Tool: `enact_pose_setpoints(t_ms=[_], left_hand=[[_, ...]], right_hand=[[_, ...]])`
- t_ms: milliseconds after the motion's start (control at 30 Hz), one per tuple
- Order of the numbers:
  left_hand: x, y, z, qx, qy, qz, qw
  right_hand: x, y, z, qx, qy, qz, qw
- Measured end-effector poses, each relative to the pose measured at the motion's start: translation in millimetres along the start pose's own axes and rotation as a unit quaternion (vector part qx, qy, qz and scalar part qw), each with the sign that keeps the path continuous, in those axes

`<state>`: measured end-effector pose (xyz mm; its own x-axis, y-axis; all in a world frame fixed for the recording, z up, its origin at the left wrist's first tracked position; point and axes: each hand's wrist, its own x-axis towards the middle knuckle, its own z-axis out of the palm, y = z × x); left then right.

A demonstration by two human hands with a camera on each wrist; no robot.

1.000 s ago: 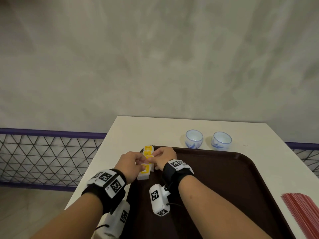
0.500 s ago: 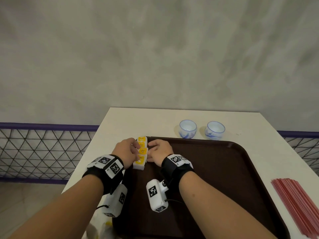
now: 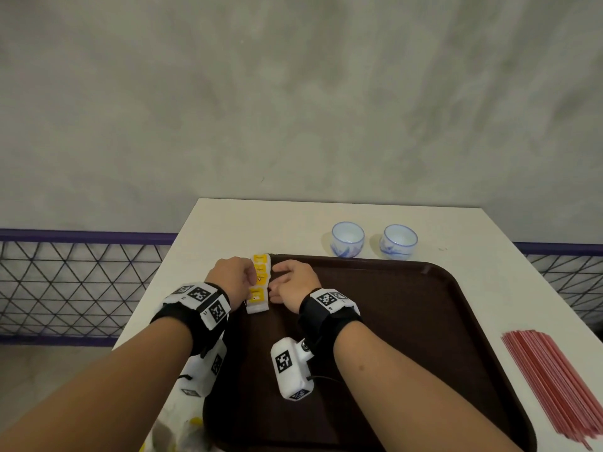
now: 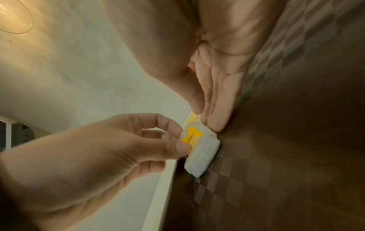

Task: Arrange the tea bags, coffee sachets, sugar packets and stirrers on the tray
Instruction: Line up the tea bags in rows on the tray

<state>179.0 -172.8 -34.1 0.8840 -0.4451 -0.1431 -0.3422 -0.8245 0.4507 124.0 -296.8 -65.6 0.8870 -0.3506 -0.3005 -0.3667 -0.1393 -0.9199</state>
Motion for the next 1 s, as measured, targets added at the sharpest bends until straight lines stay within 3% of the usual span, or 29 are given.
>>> enact_pose_setpoints(t_ms=[300,800,1000], left_hand=[[5.8,-7.8,-2.6,0.015,0.015,0.031,0.999],[10.5,-10.8,0.3,-0.012,0.056,0.031,0.998],[-9.4,-21.4,-19.2,-0.059,0.127,0.042,0.989]], right_hand=[[0.8,-0.6,7.3,-0.013,0.052,-0.015,0.998],[-2.9,1.3,3.3,-0.034,0.023,-0.033,0.999],[-13.3,-0.9,-1.0,-0.042,0.025,-0.039,0.998]])
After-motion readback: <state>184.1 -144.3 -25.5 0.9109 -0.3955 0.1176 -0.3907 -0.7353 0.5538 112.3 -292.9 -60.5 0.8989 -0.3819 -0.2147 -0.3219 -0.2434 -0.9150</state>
